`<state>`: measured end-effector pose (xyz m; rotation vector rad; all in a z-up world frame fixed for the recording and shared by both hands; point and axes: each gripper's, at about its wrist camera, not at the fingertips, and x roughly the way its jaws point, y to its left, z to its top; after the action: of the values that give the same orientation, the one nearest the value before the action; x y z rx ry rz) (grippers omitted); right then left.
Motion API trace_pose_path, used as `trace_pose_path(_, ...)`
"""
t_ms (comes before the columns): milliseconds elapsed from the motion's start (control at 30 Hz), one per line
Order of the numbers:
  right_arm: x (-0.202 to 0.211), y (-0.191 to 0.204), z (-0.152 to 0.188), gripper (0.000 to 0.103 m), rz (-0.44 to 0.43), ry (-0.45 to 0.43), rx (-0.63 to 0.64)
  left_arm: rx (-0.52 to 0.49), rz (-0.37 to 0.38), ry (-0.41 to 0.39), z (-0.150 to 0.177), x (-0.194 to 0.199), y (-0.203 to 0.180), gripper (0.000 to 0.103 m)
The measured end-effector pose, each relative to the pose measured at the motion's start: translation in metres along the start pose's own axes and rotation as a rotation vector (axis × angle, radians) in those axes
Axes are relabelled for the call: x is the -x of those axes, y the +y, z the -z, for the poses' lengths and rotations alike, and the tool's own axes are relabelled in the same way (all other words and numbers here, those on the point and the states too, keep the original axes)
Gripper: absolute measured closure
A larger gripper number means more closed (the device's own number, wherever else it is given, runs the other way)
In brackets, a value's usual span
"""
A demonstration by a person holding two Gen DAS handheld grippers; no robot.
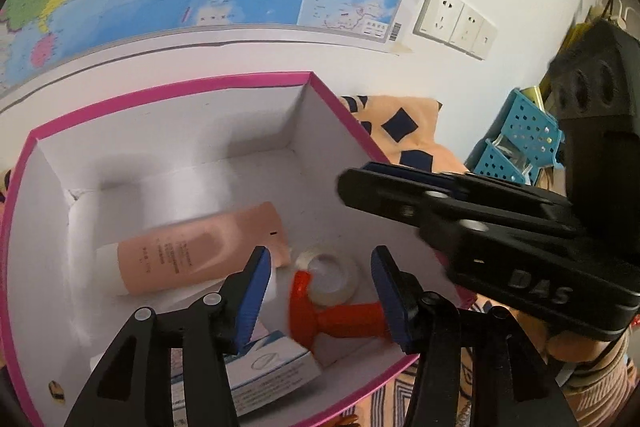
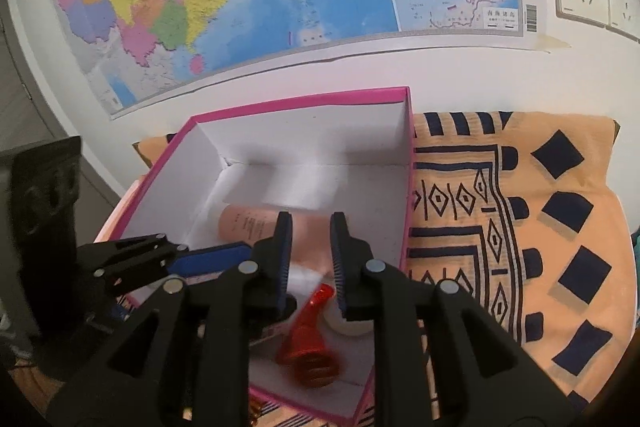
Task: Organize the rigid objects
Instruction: 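Move the right tool to the white tube with blue label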
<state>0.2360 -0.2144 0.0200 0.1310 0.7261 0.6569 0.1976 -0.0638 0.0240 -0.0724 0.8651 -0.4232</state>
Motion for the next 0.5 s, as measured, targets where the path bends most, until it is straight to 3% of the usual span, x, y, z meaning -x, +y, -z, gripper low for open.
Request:
trace_pose_path(133, 0.014, 0.002, 0.012, 0.072, -0.028, -0.007, 0.015, -0.007, -0.004, -0.028, 0.009, 0.012, 0.003, 0.049)
trace_pose_path(500, 0.063, 0.020, 0.067, 0.071, -0.170, -0.058, 0.044, -0.017, 0.032, -0.173, 0.059, 0.082, 0.011, 0.048)
